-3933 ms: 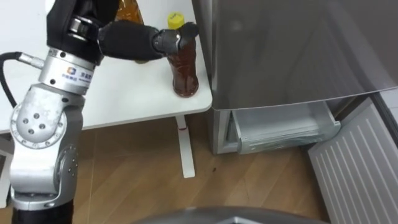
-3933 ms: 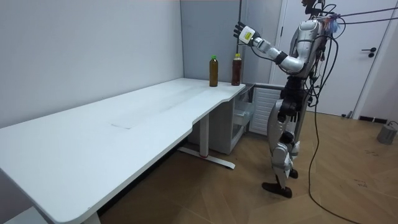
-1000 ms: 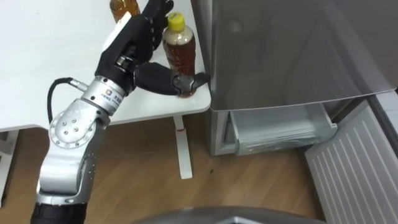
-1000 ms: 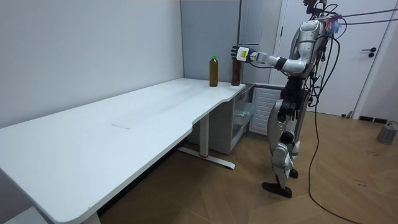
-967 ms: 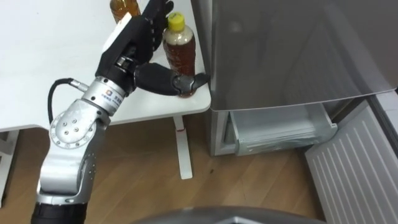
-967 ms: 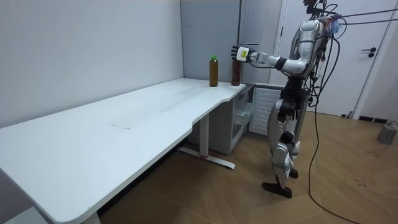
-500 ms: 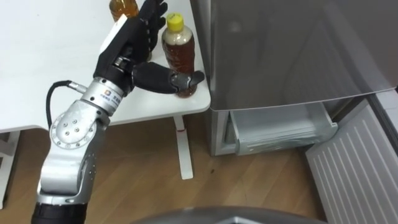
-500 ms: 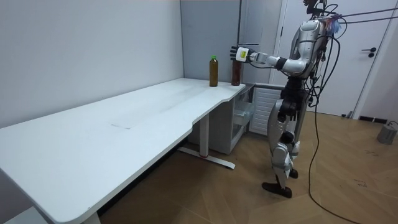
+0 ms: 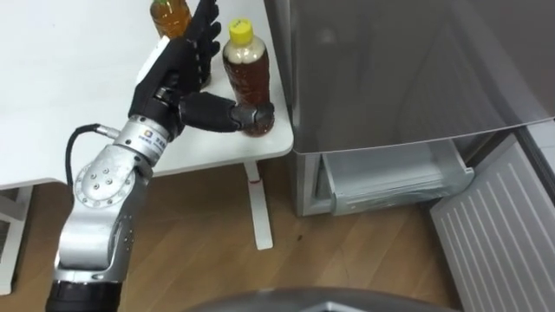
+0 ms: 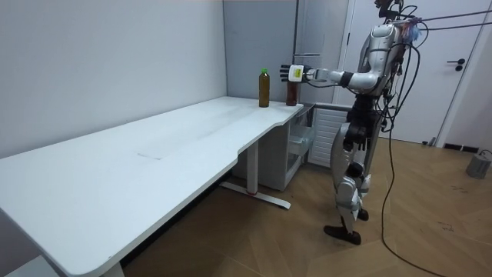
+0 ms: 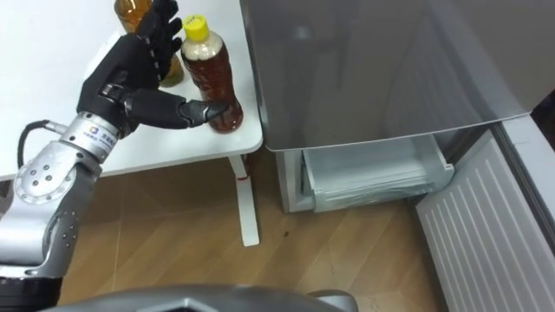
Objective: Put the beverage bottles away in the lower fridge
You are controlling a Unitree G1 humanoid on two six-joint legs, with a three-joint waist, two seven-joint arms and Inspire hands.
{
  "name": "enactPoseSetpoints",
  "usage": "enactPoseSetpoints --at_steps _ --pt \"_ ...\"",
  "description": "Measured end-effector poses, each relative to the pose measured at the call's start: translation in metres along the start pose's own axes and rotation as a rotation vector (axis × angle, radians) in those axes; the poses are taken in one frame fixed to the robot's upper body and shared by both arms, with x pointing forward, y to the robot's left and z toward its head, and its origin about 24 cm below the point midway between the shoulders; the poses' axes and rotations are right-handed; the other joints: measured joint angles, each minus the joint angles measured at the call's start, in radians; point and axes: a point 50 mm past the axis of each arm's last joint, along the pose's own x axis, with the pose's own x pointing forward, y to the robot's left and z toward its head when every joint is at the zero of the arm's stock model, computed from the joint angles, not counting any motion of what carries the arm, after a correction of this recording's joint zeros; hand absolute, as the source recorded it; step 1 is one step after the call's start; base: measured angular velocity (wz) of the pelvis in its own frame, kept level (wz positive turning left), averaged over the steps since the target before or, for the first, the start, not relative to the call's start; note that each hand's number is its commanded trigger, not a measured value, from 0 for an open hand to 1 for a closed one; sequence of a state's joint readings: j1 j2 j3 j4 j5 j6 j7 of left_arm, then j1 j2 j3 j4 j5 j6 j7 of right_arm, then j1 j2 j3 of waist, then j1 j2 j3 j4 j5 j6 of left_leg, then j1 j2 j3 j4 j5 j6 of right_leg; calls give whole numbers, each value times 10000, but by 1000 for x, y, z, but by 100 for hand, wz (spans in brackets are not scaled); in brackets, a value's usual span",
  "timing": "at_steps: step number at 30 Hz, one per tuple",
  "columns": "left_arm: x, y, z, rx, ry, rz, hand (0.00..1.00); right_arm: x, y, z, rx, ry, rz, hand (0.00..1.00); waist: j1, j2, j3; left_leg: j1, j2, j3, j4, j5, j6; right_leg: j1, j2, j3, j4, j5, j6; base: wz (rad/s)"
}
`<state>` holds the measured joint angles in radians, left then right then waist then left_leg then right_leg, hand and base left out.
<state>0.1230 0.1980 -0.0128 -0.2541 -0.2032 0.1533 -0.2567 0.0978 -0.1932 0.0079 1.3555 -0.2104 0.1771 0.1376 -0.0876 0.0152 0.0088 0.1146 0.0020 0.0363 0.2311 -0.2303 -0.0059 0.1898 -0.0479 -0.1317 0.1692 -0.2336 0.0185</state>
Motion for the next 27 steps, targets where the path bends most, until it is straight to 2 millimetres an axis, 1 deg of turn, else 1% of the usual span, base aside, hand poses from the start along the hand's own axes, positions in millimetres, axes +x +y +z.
enactPoseSetpoints --at_steps 6,13,18,25,27 --pt "0 3 0 -74 -14 240 0 0 1 -2 36 198 166 0 -27 1 -3 23 8 126 2 0 0 -20 -10 68 5 0 0 -4" --pt "0 4 -2 -863 97 312 0 0 3 -6 86 476 423 0 -148 -37 -2 161 30 275 -15 0 0 16 -3 230 48 0 0 -7" --pt "6 6 -2 -1266 129 352 0 0 5 -10 172 684 638 0 -177 -111 18 169 36 335 -15 -1 1 -13 -7 230 22 -6 8 -3" --pt "14 8 1 -1242 29 480 0 0 6 -14 173 995 697 0 -168 -97 9 98 54 356 -6 -1 1 -172 2 251 183 -4 6 -1" --pt "19 9 0 -1258 112 491 0 0 6 -14 166 987 702 0 -155 -89 7 111 58 425 11 -2 1 -177 2 314 181 -4 6 -7"
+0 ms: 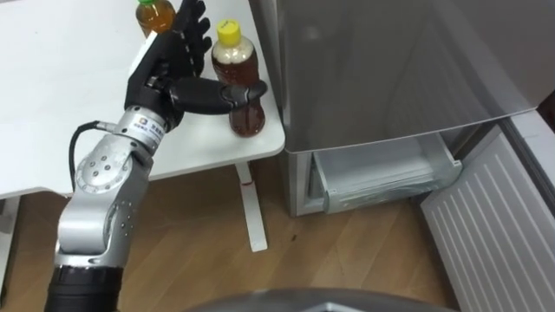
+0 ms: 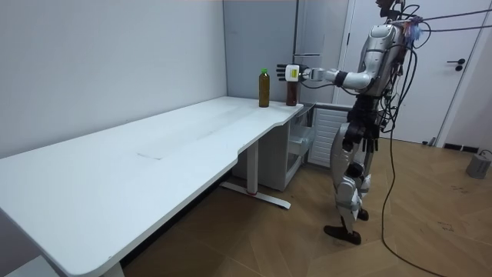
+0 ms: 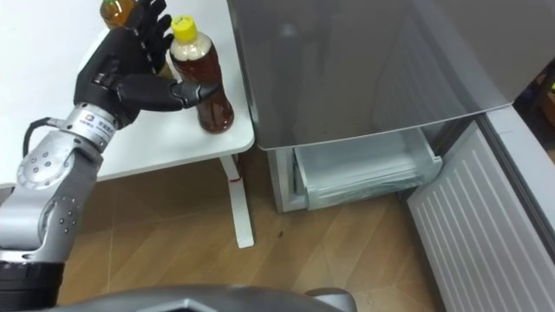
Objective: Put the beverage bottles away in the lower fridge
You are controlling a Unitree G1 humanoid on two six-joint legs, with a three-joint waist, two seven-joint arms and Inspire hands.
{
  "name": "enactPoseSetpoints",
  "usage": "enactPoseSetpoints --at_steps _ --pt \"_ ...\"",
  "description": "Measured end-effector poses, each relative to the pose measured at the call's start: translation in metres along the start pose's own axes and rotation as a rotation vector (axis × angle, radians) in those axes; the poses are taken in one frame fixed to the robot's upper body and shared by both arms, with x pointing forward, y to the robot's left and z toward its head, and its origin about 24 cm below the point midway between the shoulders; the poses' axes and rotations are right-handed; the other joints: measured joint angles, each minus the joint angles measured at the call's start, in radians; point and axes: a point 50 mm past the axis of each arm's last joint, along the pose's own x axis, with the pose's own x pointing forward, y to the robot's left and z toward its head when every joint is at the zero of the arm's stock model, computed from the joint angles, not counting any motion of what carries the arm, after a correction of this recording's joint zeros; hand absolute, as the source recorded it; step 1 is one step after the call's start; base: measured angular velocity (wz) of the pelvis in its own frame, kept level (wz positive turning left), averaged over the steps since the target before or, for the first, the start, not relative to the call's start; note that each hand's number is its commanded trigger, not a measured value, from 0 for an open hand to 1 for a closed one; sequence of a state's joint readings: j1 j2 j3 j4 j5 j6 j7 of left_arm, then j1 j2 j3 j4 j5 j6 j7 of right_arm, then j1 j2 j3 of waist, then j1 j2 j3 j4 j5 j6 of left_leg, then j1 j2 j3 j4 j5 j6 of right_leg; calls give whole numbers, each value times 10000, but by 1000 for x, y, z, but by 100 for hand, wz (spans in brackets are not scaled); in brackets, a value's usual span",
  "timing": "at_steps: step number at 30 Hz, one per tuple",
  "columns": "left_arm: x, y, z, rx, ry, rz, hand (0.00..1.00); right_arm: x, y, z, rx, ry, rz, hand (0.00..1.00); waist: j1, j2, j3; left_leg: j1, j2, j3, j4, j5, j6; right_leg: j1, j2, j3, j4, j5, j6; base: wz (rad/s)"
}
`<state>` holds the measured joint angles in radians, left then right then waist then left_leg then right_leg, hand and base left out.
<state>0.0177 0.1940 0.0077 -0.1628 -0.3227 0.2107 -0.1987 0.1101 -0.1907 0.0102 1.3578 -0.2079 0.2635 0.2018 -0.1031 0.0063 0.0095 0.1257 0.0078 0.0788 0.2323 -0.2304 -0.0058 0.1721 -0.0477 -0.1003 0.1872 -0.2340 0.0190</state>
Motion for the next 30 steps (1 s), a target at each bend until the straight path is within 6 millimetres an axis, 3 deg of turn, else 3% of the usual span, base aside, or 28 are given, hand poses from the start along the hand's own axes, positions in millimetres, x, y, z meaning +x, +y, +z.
enactPoseSetpoints --at_steps 9,30 --pt "6 2 -1 -47 227 168 0 0 0 -1 40 179 121 0 -12 95 -53 -72 8 33 14 0 1 -132 7 92 55 0 0 -2" --pt "13 5 10 -10 -161 451 0 -1 0 3 50 97 172 0 2 8 -8 -41 18 148 18 0 0 -150 10 187 29 1 -2 -1"
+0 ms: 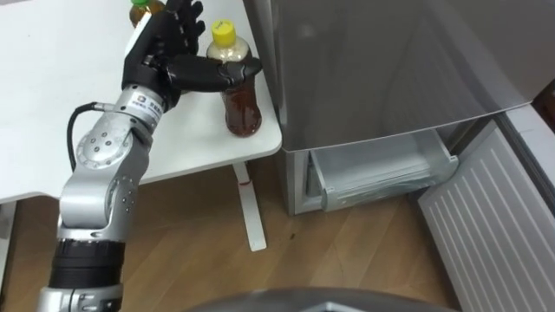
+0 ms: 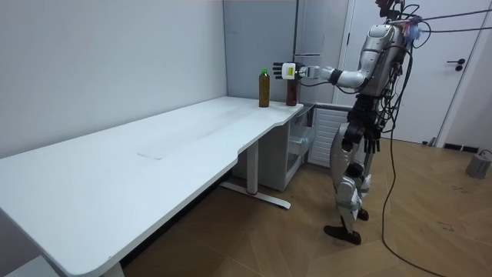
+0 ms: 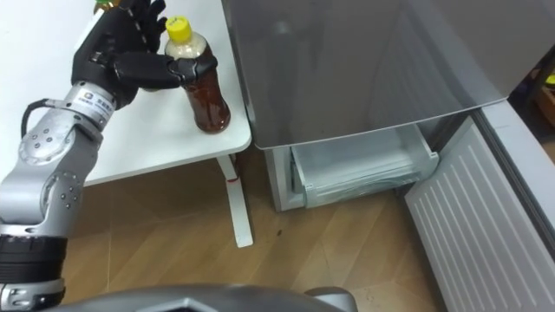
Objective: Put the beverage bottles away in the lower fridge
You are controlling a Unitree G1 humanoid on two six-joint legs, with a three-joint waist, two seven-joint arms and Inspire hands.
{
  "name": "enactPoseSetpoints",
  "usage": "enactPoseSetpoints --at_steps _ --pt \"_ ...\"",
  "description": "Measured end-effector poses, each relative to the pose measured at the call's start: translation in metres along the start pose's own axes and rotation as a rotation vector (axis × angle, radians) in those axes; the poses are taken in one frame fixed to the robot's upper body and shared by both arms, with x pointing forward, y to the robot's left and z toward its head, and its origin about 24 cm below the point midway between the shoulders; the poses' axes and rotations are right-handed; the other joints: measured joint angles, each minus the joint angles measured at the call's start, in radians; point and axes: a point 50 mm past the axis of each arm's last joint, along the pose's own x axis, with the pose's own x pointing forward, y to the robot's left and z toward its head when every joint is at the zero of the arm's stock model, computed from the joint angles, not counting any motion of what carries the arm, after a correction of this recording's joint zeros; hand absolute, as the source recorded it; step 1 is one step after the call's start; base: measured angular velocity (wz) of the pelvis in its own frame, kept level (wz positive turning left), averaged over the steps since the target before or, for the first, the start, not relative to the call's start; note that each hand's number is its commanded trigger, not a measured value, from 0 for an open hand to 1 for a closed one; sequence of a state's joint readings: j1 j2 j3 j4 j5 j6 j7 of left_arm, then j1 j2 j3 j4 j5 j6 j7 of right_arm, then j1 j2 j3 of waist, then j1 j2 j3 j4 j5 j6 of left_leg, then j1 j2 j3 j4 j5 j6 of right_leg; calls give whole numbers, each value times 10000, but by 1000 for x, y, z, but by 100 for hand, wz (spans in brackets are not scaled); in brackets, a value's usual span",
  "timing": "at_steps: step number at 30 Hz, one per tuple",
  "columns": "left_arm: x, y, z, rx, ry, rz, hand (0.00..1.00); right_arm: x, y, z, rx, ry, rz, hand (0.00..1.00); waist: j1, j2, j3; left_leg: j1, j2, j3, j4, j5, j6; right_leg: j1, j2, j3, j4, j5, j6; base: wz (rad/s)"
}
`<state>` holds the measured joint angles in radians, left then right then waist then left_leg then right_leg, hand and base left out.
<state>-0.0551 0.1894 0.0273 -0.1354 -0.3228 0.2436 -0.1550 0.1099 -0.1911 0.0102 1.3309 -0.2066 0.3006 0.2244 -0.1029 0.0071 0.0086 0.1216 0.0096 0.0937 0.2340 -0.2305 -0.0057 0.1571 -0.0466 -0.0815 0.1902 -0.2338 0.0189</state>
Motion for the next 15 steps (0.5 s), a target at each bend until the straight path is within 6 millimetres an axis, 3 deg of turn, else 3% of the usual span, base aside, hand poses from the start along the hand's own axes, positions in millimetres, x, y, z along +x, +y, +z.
enactPoseSetpoints --at_steps 15 --pt "0 -1 -3 -58 233 93 0 0 0 1 29 -25 98 0 -69 -11 6 4 -3 -18 -12 0 0 21 0 -11 -21 5 -2 0"
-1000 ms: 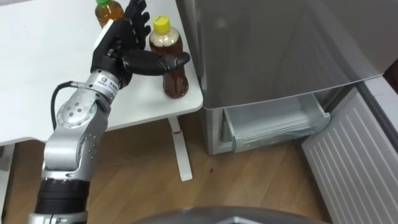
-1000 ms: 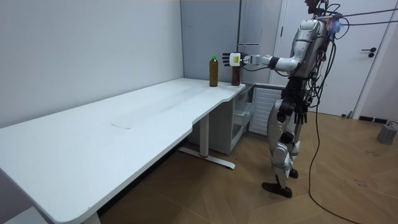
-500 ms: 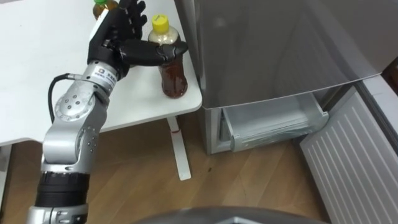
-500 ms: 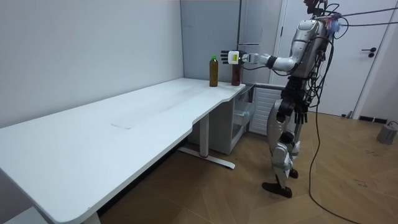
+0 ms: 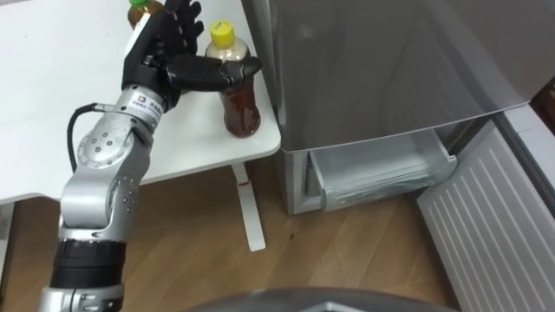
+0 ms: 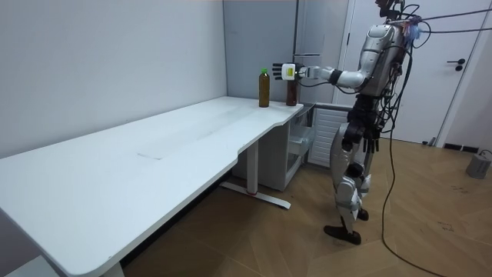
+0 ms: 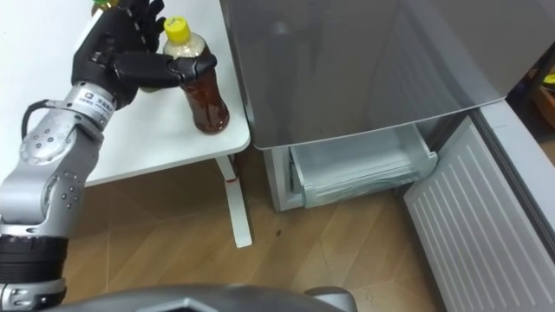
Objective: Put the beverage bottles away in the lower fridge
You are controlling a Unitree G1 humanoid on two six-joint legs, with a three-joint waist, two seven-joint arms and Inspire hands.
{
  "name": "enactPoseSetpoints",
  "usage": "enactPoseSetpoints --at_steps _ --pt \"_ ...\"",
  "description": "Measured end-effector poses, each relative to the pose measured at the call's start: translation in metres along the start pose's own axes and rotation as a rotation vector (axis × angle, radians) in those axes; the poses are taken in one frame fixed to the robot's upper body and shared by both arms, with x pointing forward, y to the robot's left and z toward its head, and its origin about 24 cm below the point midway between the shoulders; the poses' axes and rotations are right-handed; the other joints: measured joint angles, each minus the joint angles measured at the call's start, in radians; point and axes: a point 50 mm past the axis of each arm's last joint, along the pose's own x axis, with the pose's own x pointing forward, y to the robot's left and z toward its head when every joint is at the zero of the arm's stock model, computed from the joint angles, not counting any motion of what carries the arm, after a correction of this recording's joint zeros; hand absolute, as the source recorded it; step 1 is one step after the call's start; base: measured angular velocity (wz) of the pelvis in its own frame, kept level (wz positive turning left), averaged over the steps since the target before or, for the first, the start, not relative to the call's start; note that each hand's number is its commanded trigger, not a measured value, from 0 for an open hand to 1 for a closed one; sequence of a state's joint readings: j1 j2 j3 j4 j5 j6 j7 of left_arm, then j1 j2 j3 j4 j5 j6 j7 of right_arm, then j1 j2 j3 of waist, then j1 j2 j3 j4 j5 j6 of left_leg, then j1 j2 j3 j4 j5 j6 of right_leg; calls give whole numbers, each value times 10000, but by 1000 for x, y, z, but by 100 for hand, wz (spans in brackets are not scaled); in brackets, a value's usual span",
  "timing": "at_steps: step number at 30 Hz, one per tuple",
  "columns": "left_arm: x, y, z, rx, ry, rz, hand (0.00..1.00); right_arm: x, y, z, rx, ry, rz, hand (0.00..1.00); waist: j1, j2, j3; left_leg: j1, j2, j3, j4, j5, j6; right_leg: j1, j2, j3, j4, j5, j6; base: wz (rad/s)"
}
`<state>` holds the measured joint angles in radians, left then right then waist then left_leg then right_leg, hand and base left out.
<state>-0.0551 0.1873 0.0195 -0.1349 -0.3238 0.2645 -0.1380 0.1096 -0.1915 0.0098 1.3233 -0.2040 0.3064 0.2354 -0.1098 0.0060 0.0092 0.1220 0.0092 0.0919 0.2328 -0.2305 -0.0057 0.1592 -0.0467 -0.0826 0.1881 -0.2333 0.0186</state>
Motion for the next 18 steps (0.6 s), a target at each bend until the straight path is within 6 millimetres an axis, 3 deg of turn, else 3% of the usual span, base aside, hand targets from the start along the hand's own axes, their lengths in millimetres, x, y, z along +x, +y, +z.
enactPoseSetpoints --at_steps 5,7,8,9,11,13,18 --pt "1 -4 -2 15 67 -170 0 0 0 0 14 12 76 0 -53 4 -2 -26 -2 -19 2 0 0 2 3 -12 -3 1 1 0" --pt "1 -6 -2 19 107 -226 13 0 0 0 14 9 73 0 -85 5 -2 -32 -3 -33 2 0 0 1 5 -17 -3 2 0 0" --pt "1 -6 -3 13 155 -227 24 0 0 0 15 10 73 0 -125 7 -1 -39 -3 -38 3 0 0 -1 6 -21 -3 2 -1 3" --pt "1 -6 -3 9 193 -225 50 0 0 0 14 1 67 0 -196 9 -1 -54 -5 -56 5 0 0 -6 5 -25 -4 2 -1 3" --pt "1 -6 -4 2 248 -225 65 0 0 1 13 -9 63 0 -244 13 0 -61 -5 -59 5 0 0 -13 7 -24 -11 2 -1 0" --pt "1 -6 -4 1 257 -224 100 0 0 0 15 0 62 0 -264 17 -1 -61 -6 -58 5 0 0 -15 6 -22 -16 2 -1 0" --pt "1 -6 -4 3 258 -223 100 0 0 0 18 30 66 0 -282 24 -1 -62 -9 -58 3 0 0 -13 5 -19 -6 3 -2 0"
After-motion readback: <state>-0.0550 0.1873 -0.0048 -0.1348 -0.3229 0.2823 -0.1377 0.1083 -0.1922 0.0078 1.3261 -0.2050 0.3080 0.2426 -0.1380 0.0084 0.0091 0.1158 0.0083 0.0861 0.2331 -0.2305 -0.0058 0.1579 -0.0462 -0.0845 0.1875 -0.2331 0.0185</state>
